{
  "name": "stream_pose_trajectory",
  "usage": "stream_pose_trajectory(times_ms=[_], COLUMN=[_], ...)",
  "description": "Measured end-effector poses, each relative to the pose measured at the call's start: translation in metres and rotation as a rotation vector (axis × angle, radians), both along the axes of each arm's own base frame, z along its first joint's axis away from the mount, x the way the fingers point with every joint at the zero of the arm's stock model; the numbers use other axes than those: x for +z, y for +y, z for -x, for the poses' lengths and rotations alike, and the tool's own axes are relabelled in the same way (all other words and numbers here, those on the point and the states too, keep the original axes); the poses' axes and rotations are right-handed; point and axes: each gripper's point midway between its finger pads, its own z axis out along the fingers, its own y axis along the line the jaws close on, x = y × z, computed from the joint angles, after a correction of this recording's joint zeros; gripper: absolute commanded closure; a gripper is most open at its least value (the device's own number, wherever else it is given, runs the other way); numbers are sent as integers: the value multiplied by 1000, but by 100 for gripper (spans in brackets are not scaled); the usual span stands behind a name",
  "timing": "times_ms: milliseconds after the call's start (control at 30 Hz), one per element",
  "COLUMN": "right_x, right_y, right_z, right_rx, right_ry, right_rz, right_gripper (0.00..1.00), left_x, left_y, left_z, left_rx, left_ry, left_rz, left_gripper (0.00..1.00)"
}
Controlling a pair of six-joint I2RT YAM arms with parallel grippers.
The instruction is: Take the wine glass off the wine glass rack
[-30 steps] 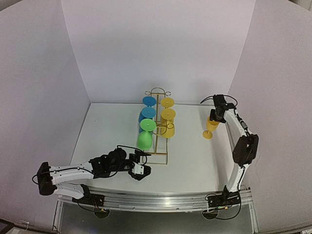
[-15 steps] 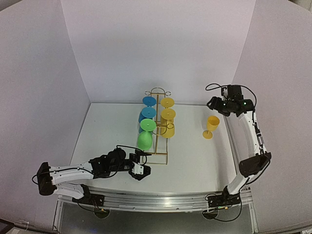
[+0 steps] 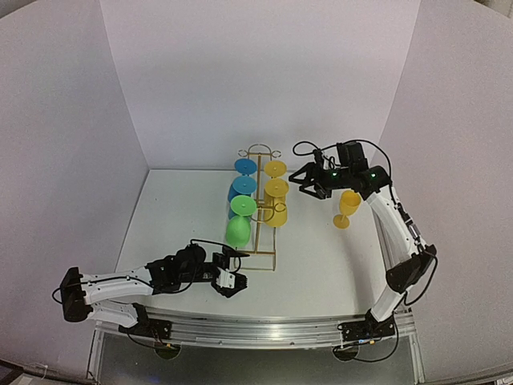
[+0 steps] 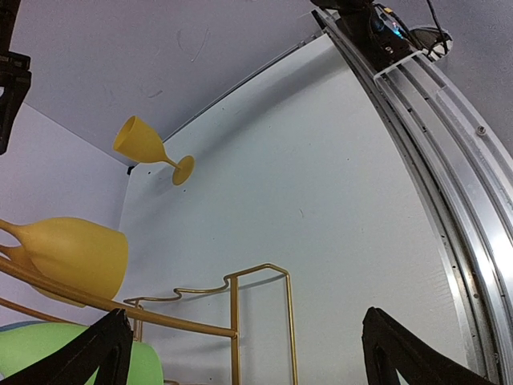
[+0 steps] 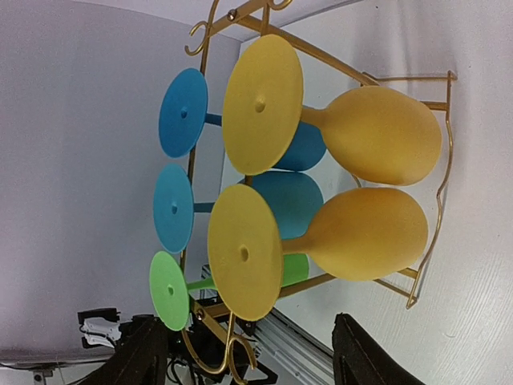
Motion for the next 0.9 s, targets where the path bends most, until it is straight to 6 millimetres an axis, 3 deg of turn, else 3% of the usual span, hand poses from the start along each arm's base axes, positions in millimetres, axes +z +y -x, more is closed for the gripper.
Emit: stream_pose_trajectory(times_ms=[133, 333, 900], right_x=[-16, -31, -34], right_y=[7, 20, 28], right_z=[-8, -17, -17], right_rx=[-6, 3, 19], right_ry=[48, 97, 132], right_rz=[3, -12, -56], right_gripper=[41, 60, 98], left_x=[2, 2, 0], left_y=[0, 1, 1], left_z=[1, 1, 2], left_rx=[-8, -11, -20], left_ry=[-9, -16, -37], left_rz=[3, 3, -3], left_gripper=[1, 1, 1])
